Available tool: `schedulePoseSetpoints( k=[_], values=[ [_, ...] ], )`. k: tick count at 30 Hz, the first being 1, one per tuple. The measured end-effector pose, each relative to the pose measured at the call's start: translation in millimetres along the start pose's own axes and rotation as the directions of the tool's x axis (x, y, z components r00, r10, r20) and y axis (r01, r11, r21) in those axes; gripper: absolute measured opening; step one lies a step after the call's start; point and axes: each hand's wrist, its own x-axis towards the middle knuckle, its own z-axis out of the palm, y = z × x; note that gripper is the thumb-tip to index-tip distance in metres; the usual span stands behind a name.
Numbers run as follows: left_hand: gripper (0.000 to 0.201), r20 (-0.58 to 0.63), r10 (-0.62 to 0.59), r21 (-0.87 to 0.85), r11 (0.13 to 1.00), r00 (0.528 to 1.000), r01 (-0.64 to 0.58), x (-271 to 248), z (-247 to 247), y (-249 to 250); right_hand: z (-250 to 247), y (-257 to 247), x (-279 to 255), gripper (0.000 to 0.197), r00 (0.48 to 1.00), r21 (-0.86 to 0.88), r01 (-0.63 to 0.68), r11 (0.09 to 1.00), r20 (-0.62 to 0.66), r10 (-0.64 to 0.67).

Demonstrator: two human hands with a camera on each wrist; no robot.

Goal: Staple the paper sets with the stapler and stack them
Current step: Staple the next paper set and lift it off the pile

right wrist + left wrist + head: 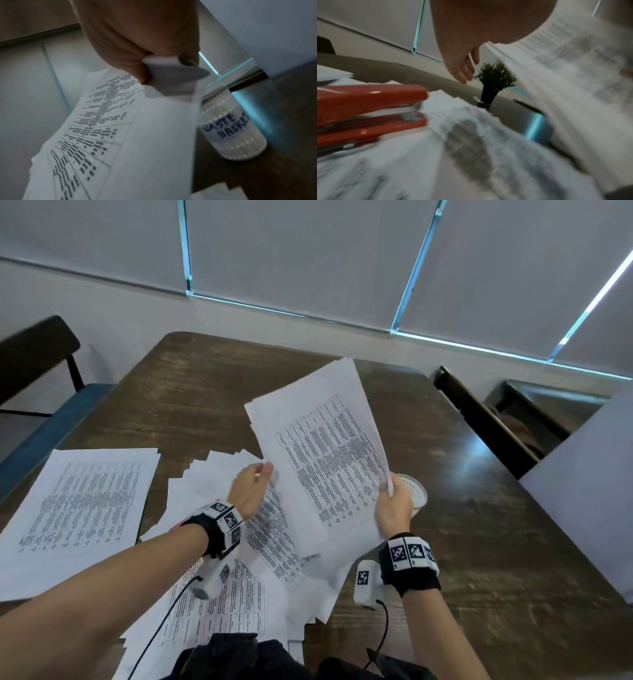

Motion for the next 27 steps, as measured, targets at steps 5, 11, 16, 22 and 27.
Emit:
schedulePoseSetpoints(
  k=[5,11,16,22,27],
  values=[
    [0.034,-0.146,-0.082,-0.474,0.88,0.986,0.003,17.4,-4.1,35.0,7.6,10.0,-2.3,0.019,0.985,0.271,-0.15,0.951,0.126,0.119],
    [0.016,-0.164,0.023,-0.602,0.789,0.986,-0.119,17.8,-28.9,51.6,0.1,10.1,-2.0,0.025,0.959,0.461,-0.235,0.856,0.251,0.129],
    [0.009,-0.057,0.046,-0.68,0.729,0.997,-0.073,8.9,-30.8,48.7,8.6,-3.9,1.5,0.036,0.913,0.464,-0.316,0.827,0.386,0.132],
    [0.01,-0.008,0.114,-0.644,0.759,0.993,-0.092,-1.4,-39.7,51.3,33.2,-1.5,5.8,0.072,0.897,0.436,-0.333,0.836,0.42,0.139],
    [0.007,-0.056,0.18,-0.644,0.745,0.982,-0.173,-11.0,-60.8,69.1,44.0,-3.2,-4.7,0.099,0.808,0.481,-0.514,0.71,0.55,0.212]
  ],
)
